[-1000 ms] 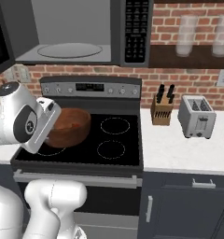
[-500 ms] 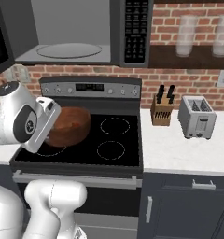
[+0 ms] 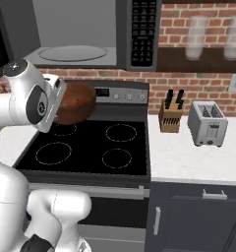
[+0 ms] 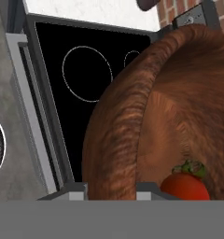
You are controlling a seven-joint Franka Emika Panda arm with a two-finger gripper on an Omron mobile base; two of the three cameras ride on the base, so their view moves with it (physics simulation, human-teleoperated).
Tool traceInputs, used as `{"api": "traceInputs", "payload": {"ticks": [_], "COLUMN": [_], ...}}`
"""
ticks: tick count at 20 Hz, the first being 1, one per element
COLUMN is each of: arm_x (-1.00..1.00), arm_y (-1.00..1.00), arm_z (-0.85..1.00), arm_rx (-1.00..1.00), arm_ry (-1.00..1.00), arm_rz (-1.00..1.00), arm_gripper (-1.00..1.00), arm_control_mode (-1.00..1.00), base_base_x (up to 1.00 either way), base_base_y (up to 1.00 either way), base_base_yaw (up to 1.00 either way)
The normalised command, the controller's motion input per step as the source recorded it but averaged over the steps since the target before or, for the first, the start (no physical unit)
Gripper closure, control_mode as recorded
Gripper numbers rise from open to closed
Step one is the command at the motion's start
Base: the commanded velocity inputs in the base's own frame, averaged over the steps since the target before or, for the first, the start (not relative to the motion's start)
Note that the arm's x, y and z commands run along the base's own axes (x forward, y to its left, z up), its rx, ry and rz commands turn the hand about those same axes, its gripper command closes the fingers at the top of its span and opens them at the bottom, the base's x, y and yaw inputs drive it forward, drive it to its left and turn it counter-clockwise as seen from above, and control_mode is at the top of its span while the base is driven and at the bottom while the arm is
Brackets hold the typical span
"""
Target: Pick the tomato from the sink and place it in the bowl. Then pick the bowl and place it in the microwave. Then close the microwave door and press the start button.
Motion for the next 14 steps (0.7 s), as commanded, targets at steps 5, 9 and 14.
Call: {"api": "traceInputs", "payload": {"ticks": [5, 9, 14], "arm_x": [0.89, 0.87, 0.99], "arm_y": [0.00, 0.18, 0.09], "arm_z": [0.89, 0.70, 0.34], "arm_rx": [-0.01, -0.06, -0.08], "arm_ry": [-0.12, -0.14, -0.12], "arm_rz": [0.09, 0.09, 0.04], "arm_gripper": [1.00, 1.00, 1.00], "arm_control_mode": [-1.00, -1.00, -1.00], "base_base_x": [0.00, 0.00, 0.00], "base_base_y": [0.00, 0.00, 0.00], "base_base_yaw": [0.00, 0.00, 0.00]}}
